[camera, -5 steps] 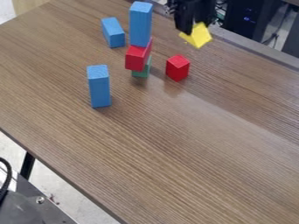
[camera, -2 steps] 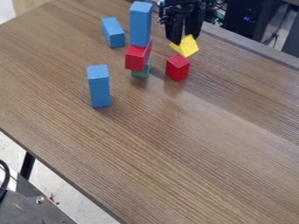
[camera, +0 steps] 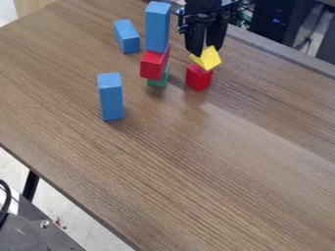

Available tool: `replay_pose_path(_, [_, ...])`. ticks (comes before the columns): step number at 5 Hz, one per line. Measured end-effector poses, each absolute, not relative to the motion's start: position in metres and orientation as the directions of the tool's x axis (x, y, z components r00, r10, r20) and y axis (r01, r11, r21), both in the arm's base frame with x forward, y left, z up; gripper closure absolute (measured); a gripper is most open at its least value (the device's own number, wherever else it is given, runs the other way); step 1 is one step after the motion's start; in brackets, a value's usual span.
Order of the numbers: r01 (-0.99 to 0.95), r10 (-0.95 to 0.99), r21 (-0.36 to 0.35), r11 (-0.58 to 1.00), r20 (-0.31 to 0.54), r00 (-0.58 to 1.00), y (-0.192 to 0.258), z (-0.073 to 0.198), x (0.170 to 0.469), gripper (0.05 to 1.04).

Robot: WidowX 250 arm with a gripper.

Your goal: Put the yellow triangle on top of the red cube

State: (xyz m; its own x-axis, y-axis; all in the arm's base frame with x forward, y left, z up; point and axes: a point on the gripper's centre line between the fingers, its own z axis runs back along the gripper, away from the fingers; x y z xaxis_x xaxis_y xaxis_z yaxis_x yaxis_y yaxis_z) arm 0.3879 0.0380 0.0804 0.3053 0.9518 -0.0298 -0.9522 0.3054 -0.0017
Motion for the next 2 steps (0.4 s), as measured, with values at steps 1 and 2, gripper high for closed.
replay_pose_path(1, [-0.952,0.951,-0.008,0.307,-0.021,0.307,0.0393,0.0801,0.3915,0.577])
replay_pose_path(2, [-0.951,0.951,0.000,0.308,-0.011,0.308,0.0436,0.0782,0.3911,0.578])
